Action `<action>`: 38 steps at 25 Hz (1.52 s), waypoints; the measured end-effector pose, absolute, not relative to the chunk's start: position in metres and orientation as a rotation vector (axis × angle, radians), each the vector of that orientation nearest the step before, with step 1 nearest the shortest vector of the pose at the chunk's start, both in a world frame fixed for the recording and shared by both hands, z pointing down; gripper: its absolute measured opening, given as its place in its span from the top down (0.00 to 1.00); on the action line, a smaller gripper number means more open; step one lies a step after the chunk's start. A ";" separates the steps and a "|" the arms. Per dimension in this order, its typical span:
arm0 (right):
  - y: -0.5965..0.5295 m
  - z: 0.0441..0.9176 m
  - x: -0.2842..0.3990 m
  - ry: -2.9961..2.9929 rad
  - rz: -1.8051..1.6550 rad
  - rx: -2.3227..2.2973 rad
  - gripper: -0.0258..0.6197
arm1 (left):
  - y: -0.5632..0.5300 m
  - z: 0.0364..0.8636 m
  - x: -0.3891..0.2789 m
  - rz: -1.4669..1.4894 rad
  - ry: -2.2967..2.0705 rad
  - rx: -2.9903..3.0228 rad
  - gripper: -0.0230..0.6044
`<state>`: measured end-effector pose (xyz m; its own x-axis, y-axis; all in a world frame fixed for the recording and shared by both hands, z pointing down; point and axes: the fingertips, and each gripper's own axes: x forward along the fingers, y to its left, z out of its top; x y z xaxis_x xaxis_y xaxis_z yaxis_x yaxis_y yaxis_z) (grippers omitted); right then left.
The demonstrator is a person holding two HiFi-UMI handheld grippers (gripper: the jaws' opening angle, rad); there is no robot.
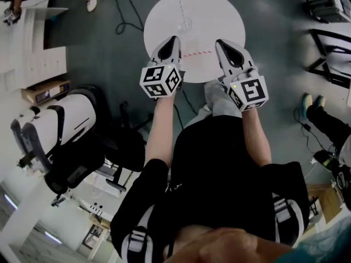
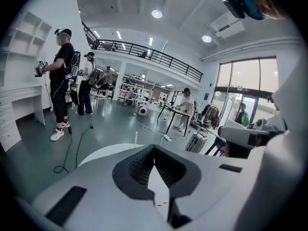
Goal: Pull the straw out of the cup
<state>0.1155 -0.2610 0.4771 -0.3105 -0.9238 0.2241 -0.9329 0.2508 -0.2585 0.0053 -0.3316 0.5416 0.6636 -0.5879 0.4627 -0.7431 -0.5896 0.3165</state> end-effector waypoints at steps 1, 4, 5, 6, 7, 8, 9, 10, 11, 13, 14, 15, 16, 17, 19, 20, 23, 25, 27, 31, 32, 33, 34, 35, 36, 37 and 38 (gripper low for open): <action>-0.264 0.479 0.119 -2.454 0.541 1.831 0.94 | -0.335 0.545 0.009 0.443 -1.026 2.398 0.95; -0.271 0.484 0.127 -2.446 0.562 1.836 0.93 | -0.342 0.553 0.017 0.498 -0.994 2.417 0.95; -0.273 0.485 0.129 -2.442 0.564 1.840 0.94 | -0.344 0.555 0.019 0.520 -0.983 2.426 0.95; -0.275 0.487 0.133 -2.434 0.564 1.849 0.93 | -0.345 0.557 0.020 0.539 -0.976 2.434 0.95; -0.277 0.489 0.137 -2.423 0.568 1.865 0.94 | -0.347 0.559 0.020 0.555 -0.971 2.439 0.95; -0.279 0.491 0.143 -2.410 0.578 1.883 0.93 | -0.348 0.561 0.020 0.570 -0.969 2.442 0.95; -0.280 0.493 0.148 -2.399 0.592 1.900 0.93 | -0.350 0.564 0.021 0.585 -0.966 2.442 0.95; -0.281 0.495 0.152 -2.392 0.606 1.910 0.94 | -0.351 0.567 0.022 0.598 -0.961 2.440 0.95; -0.282 0.497 0.154 -2.387 0.614 1.913 0.93 | -0.354 0.571 0.022 0.610 -0.958 2.436 0.95; -0.285 0.502 0.157 -2.379 0.621 1.913 0.93 | -0.360 0.579 0.024 0.626 -0.955 2.423 0.95; -0.286 0.504 0.158 -2.374 0.627 1.913 0.93 | -0.363 0.584 0.025 0.634 -0.955 2.417 0.95; -0.287 0.507 0.159 -2.371 0.635 1.914 0.93 | -0.366 0.588 0.026 0.644 -0.955 2.410 0.95; -0.288 0.509 0.160 -2.368 0.644 1.912 0.93 | -0.369 0.593 0.027 0.656 -0.956 2.404 0.95; -0.289 0.511 0.160 -2.367 0.650 1.909 0.93 | -0.372 0.597 0.028 0.666 -0.955 2.398 0.94; -0.292 0.512 0.160 -2.368 0.656 1.900 0.93 | -0.379 0.603 0.030 0.677 -0.945 2.395 0.88; -0.294 0.513 0.160 -2.366 0.656 1.899 0.93 | -0.382 0.606 0.031 0.683 -0.939 2.397 0.86; -0.298 0.516 0.168 -2.347 0.660 1.915 0.93 | -0.390 0.615 0.036 0.711 -0.933 2.402 0.85; -0.301 0.515 0.172 -2.344 0.660 1.924 0.94 | -0.395 0.622 0.039 0.730 -0.928 2.398 0.82; -0.305 0.514 0.173 -2.346 0.651 1.920 0.93 | -0.400 0.629 0.043 0.750 -0.916 2.396 0.79; -0.310 0.516 0.172 -2.343 0.659 1.909 0.93 | -0.409 0.643 0.047 0.795 -0.902 2.388 0.79; -0.310 0.517 0.172 -2.342 0.661 1.905 0.93 | -0.412 0.647 0.048 0.811 -0.901 2.388 0.79; -0.311 0.518 0.172 -2.341 0.663 1.902 0.93 | -0.415 0.650 0.049 0.823 -0.898 2.387 0.79; -0.311 0.518 0.172 -2.339 0.664 1.899 0.93 | -0.417 0.653 0.051 0.829 -0.894 2.386 0.79; -0.311 0.519 0.173 -2.336 0.665 1.897 0.94 | -0.420 0.655 0.053 0.831 -0.892 2.384 0.79; -0.311 0.519 0.174 -2.334 0.665 1.898 0.93 | -0.422 0.658 0.054 0.833 -0.892 2.381 0.79; -0.310 0.519 0.176 -2.330 0.664 1.899 0.94 | -0.424 0.660 0.055 0.839 -0.894 2.376 0.79; -0.310 0.519 0.177 -2.326 0.664 1.900 0.93 | -0.425 0.663 0.055 0.849 -0.896 2.371 0.79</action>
<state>0.1770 -0.3096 0.5188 -0.2353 -0.9191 0.3160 -0.9475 0.1444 -0.2855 0.0552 -0.4246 0.6631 0.5963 -0.4191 0.6846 -0.7060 -0.6797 0.1989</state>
